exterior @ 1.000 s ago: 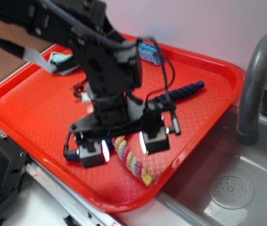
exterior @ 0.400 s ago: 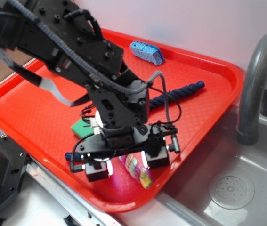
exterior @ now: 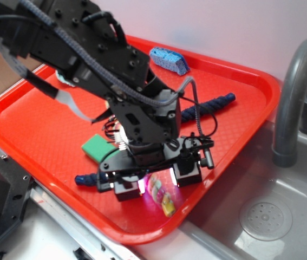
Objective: Grab the multicolored rope.
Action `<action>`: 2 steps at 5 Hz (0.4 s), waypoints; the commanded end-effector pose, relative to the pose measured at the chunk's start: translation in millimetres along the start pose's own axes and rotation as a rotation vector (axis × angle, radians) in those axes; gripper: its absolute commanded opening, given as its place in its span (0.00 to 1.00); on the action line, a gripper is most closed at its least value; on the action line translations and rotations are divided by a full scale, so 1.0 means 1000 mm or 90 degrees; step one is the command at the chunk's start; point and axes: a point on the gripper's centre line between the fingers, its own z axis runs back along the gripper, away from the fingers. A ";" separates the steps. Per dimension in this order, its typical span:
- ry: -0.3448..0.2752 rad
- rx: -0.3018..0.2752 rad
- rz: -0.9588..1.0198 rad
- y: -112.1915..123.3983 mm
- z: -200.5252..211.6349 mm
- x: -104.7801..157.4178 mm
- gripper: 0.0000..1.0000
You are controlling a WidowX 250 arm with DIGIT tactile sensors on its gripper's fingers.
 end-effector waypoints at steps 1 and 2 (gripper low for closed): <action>-0.013 0.020 -0.002 0.008 -0.008 0.013 0.00; -0.052 -0.009 -0.024 0.003 0.022 0.029 0.00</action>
